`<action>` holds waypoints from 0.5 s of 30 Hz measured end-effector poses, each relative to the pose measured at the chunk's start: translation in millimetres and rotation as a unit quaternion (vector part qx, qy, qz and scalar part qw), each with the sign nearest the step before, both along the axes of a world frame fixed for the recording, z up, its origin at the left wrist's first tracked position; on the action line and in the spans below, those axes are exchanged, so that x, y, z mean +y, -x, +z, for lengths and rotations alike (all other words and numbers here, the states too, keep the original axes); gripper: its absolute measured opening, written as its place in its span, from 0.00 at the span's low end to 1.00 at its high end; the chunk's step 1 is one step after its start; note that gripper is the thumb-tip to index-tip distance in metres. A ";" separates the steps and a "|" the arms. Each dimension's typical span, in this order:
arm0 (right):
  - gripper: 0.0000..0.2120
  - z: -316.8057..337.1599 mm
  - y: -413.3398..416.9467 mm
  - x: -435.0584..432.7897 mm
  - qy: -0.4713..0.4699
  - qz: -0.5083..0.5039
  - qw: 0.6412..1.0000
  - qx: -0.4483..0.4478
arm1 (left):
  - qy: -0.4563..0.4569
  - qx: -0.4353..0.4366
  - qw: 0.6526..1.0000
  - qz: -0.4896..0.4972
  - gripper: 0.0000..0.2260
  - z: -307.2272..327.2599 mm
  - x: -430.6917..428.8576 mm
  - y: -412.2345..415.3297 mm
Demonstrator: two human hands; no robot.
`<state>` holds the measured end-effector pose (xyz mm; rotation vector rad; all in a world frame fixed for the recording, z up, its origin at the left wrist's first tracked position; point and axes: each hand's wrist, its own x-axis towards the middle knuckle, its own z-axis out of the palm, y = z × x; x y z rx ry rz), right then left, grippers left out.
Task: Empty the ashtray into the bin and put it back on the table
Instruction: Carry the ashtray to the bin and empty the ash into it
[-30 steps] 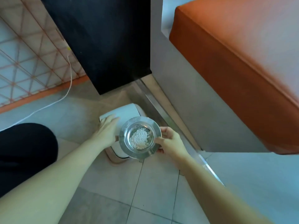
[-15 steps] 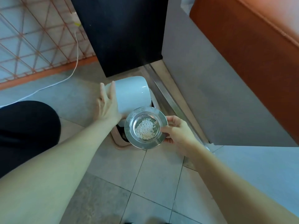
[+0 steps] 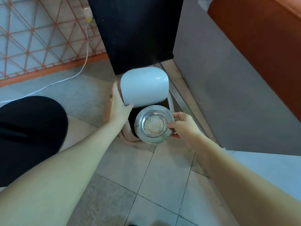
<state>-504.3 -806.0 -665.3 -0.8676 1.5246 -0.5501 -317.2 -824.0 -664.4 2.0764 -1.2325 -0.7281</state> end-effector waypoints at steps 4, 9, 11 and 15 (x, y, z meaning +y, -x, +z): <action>0.12 -2.5 -4.6 -6.4 -0.020 -0.017 1.000 0.012 | -0.041 -0.040 0.998 -0.005 0.18 -2.8 6.6 -11.0; 0.09 -1.0 -18.6 -21.0 -0.042 -0.031 0.999 0.003 | -0.043 -0.036 0.997 -0.053 0.15 -0.1 11.6 -20.5; 0.10 0.0 -25.1 -26.4 -0.031 -0.028 0.999 0.008 | -0.049 -0.034 0.996 -0.068 0.15 0.3 12.5 -24.6; 0.10 -2.2 -39.7 -29.4 0.000 -0.015 0.999 0.041 | -0.041 -0.040 0.994 -0.092 0.13 3.1 12.6 -29.3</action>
